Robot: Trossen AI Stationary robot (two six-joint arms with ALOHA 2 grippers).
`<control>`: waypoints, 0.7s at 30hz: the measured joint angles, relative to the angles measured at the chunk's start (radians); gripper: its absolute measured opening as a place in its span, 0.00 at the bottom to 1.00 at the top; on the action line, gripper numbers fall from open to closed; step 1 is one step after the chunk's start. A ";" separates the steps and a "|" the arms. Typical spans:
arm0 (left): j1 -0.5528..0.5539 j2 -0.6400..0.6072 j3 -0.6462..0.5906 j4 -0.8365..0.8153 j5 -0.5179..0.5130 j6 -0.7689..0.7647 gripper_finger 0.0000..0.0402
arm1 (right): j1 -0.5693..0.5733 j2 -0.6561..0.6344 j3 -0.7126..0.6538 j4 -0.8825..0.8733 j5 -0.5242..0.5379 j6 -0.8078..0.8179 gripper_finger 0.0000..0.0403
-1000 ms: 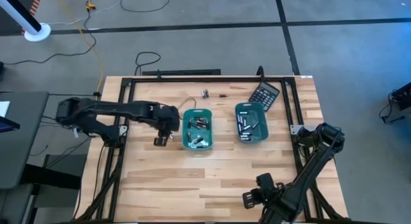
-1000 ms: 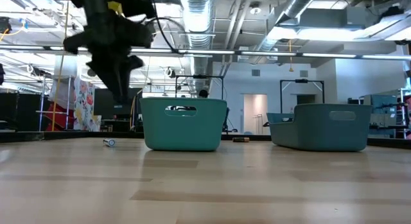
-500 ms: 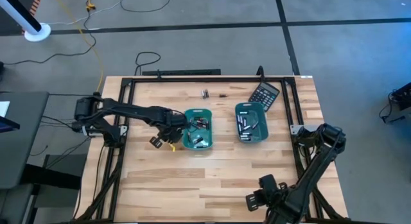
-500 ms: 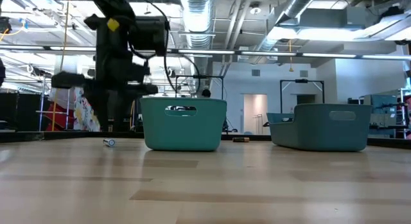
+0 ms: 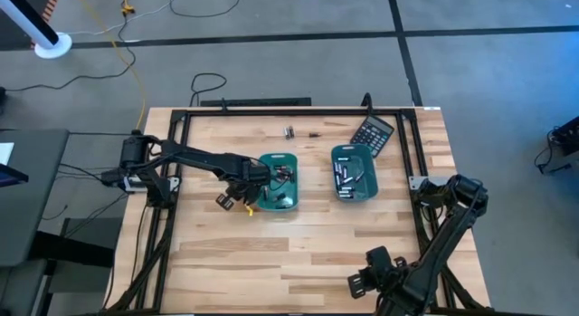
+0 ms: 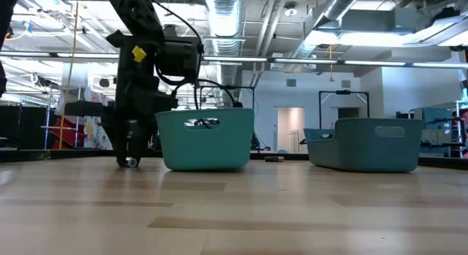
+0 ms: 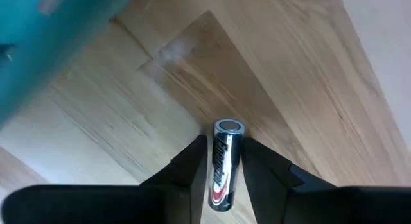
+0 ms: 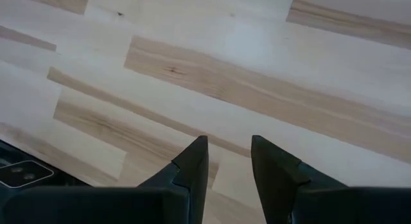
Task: Sort batteries
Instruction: Put the silver battery into the blue bin
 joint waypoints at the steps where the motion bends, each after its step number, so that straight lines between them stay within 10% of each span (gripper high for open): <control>1: -0.001 0.001 0.000 -0.003 0.001 -0.011 0.21 | 0.001 0.000 0.000 0.001 0.000 0.000 0.33; 21: -0.008 -0.238 -0.008 -0.013 0.008 -0.180 0.09 | 0.019 0.000 0.001 -0.002 0.000 0.000 0.33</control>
